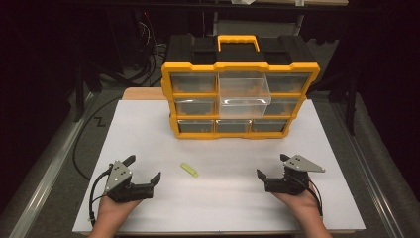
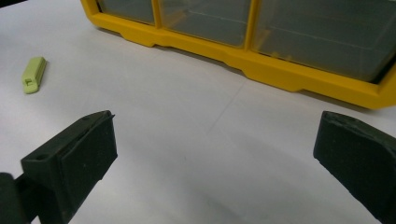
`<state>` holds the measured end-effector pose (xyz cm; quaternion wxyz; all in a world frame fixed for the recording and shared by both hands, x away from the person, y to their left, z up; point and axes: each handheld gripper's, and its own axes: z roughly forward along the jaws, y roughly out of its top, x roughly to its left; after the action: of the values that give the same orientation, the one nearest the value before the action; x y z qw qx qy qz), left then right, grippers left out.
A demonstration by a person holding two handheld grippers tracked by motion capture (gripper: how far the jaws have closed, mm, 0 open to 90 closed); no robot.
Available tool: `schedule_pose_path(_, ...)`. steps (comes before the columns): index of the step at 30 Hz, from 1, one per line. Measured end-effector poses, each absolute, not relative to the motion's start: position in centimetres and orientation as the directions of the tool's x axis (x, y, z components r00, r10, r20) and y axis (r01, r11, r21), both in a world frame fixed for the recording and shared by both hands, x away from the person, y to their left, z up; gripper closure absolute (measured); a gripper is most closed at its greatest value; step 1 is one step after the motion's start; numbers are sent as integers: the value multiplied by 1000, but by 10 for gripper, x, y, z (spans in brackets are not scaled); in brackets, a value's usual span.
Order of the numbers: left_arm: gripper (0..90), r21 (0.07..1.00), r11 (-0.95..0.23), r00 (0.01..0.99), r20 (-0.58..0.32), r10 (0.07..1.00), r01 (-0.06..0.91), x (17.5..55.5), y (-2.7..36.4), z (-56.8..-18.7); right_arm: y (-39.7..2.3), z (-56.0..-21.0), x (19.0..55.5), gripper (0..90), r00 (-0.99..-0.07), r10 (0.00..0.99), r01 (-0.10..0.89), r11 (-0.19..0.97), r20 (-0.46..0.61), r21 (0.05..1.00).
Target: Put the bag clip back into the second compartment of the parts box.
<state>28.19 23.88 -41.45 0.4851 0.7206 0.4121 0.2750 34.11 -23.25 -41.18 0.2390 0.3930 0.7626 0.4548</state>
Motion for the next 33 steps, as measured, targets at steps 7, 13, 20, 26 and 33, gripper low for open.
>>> schedule_pose_path(7, 4, 919, -193, 516, -13, 856, 343, 282, 237, -415, -211, -412, 353, 0, -601, 799, 382, 306, -17, 872)
schedule_pose_path(13, 3, 921, -197, 520, -7, 854, 337, 282, 235, -415, -188, -413, 363, 0, -627, 779, 382, 323, -14, 866)
schedule_pose_path(20, 3, 920, -206, 527, -1, 850, 334, 283, 233, -415, -164, -417, 369, 0, -664, 748, 377, 355, -18, 855)
schedule_pose_path(26, 3, 921, -203, 526, -3, 850, 333, 283, 233, -415, -147, -417, 373, 0, -685, 729, 377, 366, -11, 851)
schedule_pose_path(33, 3, 922, -210, 534, 4, 845, 326, 283, 233, -415, -127, -415, 374, 0, -714, 701, 358, 374, -7, 856)
